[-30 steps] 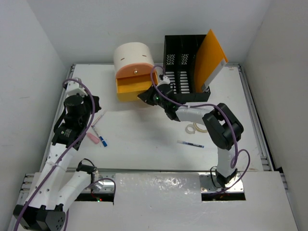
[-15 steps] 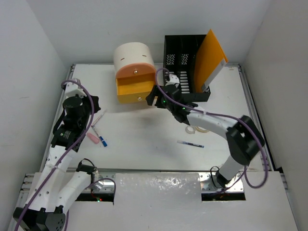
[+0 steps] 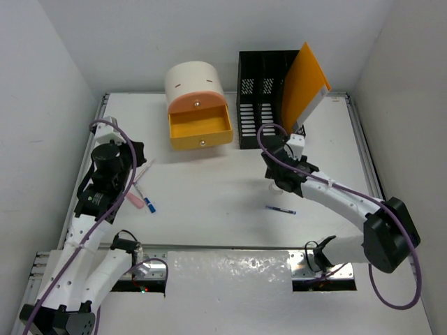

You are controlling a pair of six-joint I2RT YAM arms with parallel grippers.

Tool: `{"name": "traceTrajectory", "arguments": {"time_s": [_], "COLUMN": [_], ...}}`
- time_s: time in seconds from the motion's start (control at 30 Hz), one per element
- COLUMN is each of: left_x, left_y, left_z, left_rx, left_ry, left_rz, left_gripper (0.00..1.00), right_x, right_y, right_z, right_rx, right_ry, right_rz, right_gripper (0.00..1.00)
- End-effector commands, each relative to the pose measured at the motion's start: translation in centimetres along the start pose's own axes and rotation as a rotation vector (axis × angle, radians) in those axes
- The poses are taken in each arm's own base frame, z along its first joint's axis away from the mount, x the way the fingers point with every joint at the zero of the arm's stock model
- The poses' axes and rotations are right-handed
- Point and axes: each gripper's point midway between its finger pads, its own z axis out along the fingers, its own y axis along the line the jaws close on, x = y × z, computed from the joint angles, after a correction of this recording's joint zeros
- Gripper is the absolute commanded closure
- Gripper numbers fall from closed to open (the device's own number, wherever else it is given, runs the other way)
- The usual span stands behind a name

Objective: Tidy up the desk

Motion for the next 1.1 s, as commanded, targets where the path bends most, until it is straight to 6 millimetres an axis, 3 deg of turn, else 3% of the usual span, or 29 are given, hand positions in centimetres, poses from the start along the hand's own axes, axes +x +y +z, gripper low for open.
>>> {"name": "traceTrajectory", "arguments": {"time_s": [0.0, 0.1, 0.37, 0.47, 0.77, 0.93, 1.07], "left_x": [-0.3, -0.3, -0.2, -0.4, -0.1, 0.1, -0.2], "left_y": [-1.0, -1.2, -1.2, -1.1, -0.5, -0.3, -0.1], "left_z": [0.1, 0.0, -0.2, -0.4, -0.6, -0.7, -0.8], "left_rx": [0.051, 0.061, 0.061, 0.059, 0.033, 0.024, 0.01], "left_ry": [-0.016, -0.013, -0.012, -0.016, -0.011, -0.008, -0.02], "left_rz": [-0.006, -0.009, -0.011, -0.011, -0.013, -0.015, -0.014], "left_gripper": [1.0, 1.0, 1.0, 1.0, 1.0, 1.0, 1.0], "right_x": [1.3, 1.6, 1.1, 0.8, -1.6, -0.1, 0.9], "right_y": [-3.4, -4.5, -6.2, -6.4, -2.4, -0.5, -0.5], "right_z": [0.6, 1.5, 4.3, 5.7, 8.1, 9.5, 10.0], "right_rx": [0.102, 0.123, 0.161, 0.168, 0.02, -0.027, -0.014], "right_ry": [0.05, 0.089, 0.129, 0.147, 0.112, 0.19, 0.224], "right_rz": [-0.009, -0.004, 0.035, 0.057, 0.124, 0.129, 0.138], "right_gripper": [0.33, 0.35, 0.59, 0.59, 0.57, 0.58, 0.6]}}
